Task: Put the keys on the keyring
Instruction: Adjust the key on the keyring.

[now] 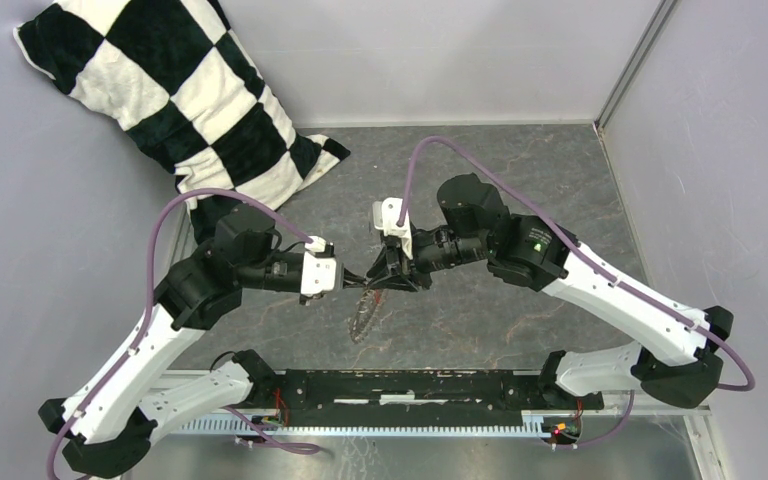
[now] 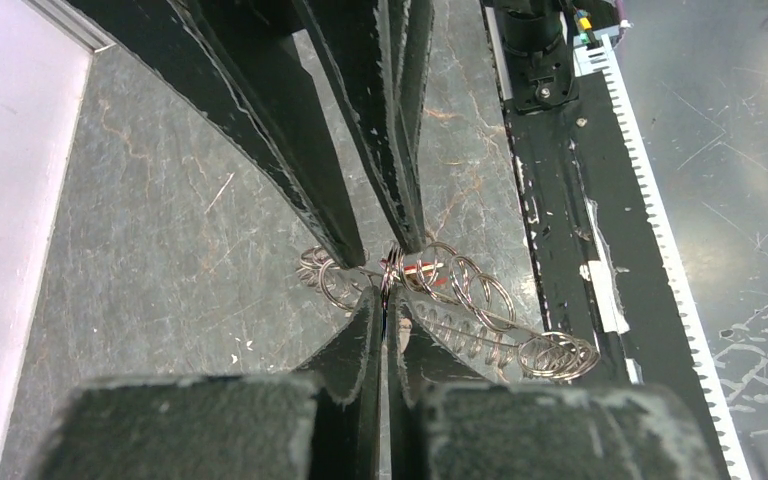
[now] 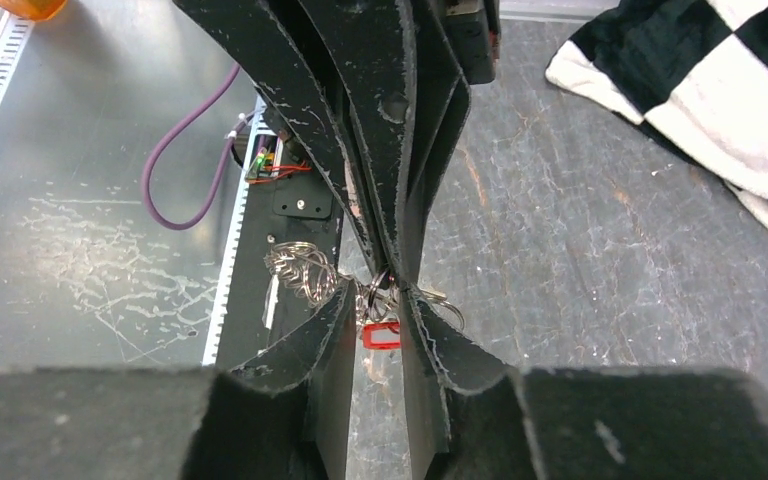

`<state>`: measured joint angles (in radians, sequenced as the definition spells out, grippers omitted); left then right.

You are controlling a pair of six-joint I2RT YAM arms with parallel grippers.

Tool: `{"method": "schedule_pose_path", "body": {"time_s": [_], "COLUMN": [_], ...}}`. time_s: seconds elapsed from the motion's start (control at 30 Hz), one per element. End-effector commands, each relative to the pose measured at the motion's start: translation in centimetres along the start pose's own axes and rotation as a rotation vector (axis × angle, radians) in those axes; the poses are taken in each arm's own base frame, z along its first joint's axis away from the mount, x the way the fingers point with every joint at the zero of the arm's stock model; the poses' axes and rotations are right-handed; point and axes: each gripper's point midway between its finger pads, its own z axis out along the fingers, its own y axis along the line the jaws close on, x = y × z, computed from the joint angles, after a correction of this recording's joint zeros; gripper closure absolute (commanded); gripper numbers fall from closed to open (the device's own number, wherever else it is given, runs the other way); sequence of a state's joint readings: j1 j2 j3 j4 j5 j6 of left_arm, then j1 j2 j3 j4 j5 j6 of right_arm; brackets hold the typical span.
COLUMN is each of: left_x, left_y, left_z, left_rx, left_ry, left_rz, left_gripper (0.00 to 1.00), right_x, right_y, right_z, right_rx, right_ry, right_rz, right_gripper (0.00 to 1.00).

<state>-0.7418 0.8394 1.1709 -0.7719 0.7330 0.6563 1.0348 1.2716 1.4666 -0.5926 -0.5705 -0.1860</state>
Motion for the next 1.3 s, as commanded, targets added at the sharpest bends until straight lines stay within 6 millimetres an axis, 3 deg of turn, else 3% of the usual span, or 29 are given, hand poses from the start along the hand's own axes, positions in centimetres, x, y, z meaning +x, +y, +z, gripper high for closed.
{"method": "schedule_pose_path", "body": {"time_s": [0.0,0.3,0.43,0.5,0.57,0.63,0.7,0.9,1.1,1.27], "left_x": [-2.1,-2.3,-2.6,-2.9,-3.1,-3.4,-3.5,-3.6,-3.6,-5.0], "left_y": [1.3,1.2,1.0,0.8,0.7,0.6,0.2,-0.4,-0.1,0.3], "left_z": [-0.4,-0.4,-0.5,-0.6,-0.7,-0.8,-1.1,-1.3,-1.4,-1.3], "left_rx": [-0.036,-0.030,-0.023,-0.014,-0.013,-0.012,-0.009,-0.002,-0.028,-0.036], "left_ry": [-0.042,-0.048,-0.060,-0.070,-0.076,-0.083,-0.094,-0.105,-0.107,-0.162], "left_rz": [0.071,0.075,0.079,0.078,0.073,0.067,0.071,0.054,0.049,0.038], "left_gripper": [0.98,0.98,0.98,0.97,0.82,0.65,0.59,0.60,0.51,0.53], "right_x": [-1.0,-1.2,-0.8,-0.8,-1.2,-2.1,-3.1,-3.9,-4.6,-4.8], "right_y": [0.3,-0.1,-0.4,-0.8,-1.1,-0.9,-0.7,0.9,2.1,2.3], "right_z": [-0.1,0.5,0.6,0.6,0.3,-0.3,-0.9,-1.9,-3.2,-4.0], "right_rx": [-0.013,-0.005,0.011,0.033,0.055,0.067,0.080,0.072,0.073,0.087], "right_ry": [-0.005,-0.010,0.004,0.011,-0.005,-0.055,-0.124,-0.343,-0.572,-0.706], "right_rz": [-0.028,-0.016,-0.011,-0.011,-0.025,-0.053,-0.082,-0.107,-0.104,-0.081], "right_gripper": [0.73,0.82,0.99,1.00,1.00,1.00,1.00,1.00,1.00,1.00]}}
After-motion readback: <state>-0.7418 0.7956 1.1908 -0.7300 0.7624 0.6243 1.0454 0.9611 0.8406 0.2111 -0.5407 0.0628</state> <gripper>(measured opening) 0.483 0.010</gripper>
